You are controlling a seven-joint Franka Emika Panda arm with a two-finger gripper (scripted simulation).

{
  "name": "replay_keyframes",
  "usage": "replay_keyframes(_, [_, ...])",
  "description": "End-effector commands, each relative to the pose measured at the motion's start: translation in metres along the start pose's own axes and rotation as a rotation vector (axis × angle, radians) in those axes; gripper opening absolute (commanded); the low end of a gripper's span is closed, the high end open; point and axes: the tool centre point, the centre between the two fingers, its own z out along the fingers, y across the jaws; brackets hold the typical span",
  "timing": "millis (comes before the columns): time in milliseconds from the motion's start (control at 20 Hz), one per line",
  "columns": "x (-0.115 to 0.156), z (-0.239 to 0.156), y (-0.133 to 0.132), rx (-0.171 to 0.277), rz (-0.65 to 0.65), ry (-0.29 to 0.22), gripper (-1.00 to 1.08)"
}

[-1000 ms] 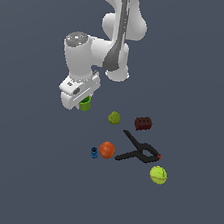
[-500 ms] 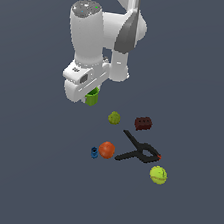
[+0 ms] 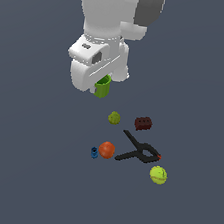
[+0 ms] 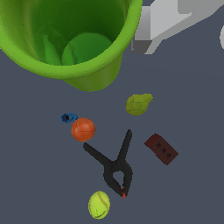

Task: Pick up a designated object from a clutter of objects.

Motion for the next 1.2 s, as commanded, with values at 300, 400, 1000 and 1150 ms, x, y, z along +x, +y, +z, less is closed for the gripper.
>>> replay_keyframes(300, [0.044, -0.07, 0.007, 0.001, -0.001, 0.003, -1.0])
replay_keyframes(400, [0.053, -0.084, 0.009, 0.001, -0.001, 0.003, -1.0])
replay_keyframes(1000, [0.083, -0.13, 0.017, 0.002, -0.002, 0.005, -1.0])
replay_keyframes(1150, [0.086, -0.134, 0.018, 0.002, -0.002, 0.005, -1.0])
